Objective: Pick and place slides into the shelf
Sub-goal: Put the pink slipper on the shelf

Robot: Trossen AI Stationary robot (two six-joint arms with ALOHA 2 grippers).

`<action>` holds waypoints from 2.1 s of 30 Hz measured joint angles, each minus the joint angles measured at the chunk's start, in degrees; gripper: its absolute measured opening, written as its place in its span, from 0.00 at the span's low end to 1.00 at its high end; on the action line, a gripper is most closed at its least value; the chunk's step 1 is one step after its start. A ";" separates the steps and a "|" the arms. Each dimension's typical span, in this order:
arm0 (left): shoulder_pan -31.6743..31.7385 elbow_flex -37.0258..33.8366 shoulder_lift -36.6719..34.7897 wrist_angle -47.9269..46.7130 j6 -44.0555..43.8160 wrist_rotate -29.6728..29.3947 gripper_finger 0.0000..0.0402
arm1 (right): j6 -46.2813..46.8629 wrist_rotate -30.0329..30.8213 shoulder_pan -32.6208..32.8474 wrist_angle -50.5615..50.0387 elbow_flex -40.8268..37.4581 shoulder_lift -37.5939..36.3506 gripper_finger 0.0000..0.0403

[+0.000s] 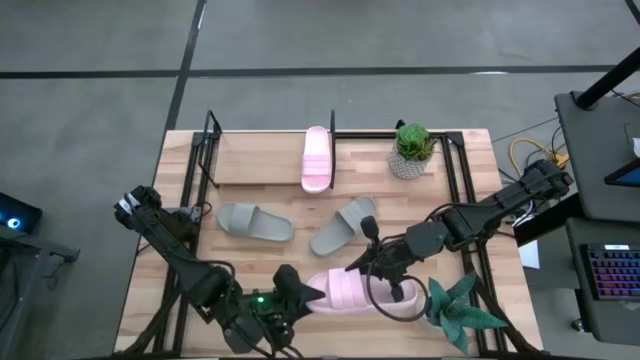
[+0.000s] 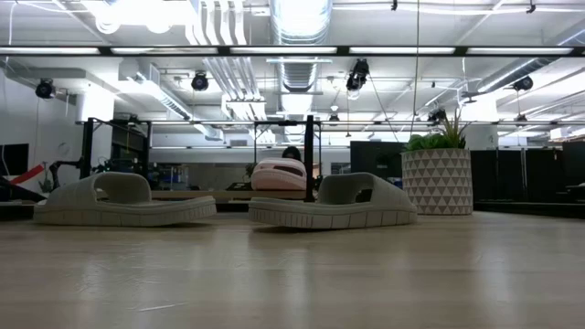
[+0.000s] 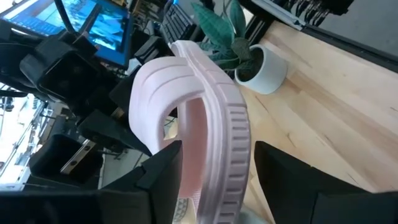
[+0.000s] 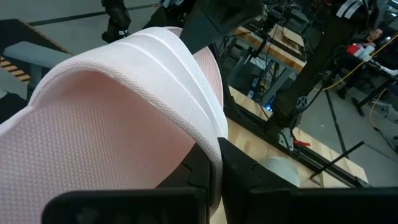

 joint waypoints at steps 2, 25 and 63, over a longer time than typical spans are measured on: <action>0.17 -0.18 -0.02 -0.02 0.00 0.03 0.45 | 0.00 0.00 0.00 0.00 0.00 0.00 0.02; 1.49 -0.27 -0.02 -1.45 2.82 -0.56 0.04 | -0.78 0.93 0.11 0.11 0.02 -0.02 0.12; 12.09 -0.89 -2.73 -54.94 -56.52 -27.30 0.04 | 12.69 31.16 0.13 -8.51 0.04 -6.21 0.56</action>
